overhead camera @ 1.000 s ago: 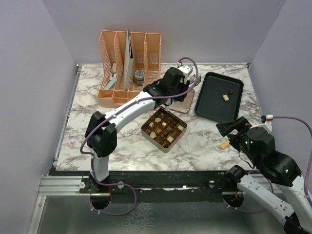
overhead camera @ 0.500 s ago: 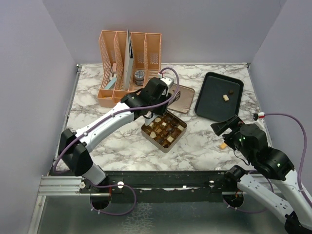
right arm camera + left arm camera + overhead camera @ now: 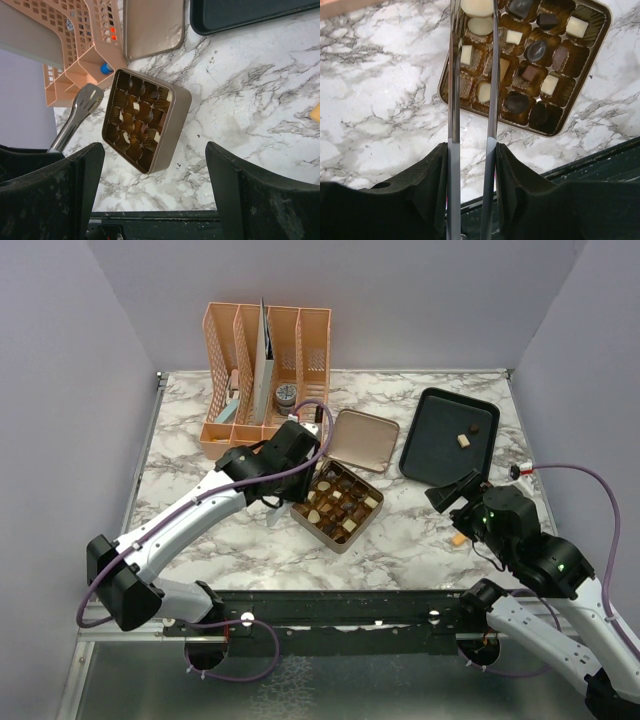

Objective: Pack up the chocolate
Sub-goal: Place the fake chocolate in the packing box.

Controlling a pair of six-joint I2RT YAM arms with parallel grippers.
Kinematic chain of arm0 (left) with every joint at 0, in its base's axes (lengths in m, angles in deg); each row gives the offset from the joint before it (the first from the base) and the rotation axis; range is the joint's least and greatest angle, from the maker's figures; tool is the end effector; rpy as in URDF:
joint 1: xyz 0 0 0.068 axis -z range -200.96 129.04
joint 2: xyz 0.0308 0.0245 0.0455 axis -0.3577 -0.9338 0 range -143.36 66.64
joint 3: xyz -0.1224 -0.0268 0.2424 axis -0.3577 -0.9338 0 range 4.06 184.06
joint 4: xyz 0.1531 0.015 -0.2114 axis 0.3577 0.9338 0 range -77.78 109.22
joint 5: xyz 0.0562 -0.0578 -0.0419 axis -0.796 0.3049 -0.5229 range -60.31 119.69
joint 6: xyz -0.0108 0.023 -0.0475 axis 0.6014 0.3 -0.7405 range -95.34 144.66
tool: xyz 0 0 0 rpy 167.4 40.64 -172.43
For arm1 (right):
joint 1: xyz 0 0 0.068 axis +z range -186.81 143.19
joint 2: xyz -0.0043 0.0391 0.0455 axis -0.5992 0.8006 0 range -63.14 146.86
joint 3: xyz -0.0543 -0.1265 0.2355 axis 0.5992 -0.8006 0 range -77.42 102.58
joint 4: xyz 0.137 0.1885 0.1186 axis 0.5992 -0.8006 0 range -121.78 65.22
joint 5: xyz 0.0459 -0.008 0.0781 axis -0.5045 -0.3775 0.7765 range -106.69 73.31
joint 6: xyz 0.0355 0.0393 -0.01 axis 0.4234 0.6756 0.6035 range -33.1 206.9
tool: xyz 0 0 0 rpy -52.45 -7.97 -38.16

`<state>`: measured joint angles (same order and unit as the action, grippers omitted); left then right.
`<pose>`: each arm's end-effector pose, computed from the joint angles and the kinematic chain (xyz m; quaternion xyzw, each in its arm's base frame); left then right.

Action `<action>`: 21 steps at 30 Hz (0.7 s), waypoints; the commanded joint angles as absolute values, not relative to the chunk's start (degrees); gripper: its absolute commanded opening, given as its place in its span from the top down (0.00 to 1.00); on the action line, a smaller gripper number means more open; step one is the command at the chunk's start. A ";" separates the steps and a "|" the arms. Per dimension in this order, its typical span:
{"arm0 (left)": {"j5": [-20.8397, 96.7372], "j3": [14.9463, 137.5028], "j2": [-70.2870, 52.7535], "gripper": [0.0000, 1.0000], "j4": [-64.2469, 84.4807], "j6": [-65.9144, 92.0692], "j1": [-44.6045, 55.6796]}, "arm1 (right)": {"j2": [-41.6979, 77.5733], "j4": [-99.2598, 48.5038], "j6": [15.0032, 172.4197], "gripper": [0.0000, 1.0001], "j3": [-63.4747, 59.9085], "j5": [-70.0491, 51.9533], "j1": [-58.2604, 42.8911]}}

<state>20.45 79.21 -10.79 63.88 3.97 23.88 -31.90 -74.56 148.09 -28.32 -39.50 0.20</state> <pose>0.1983 -0.1891 0.3332 0.1739 0.9320 -0.1026 0.3009 0.0879 0.0491 0.3262 0.2734 0.8179 0.2465 0.4422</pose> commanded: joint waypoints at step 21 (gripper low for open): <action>19.85 73.85 -2.12 0.64 77.43 -5.58 23.60 | -31.72 -72.43 146.70 0.13 -29.26 -38.58 0.01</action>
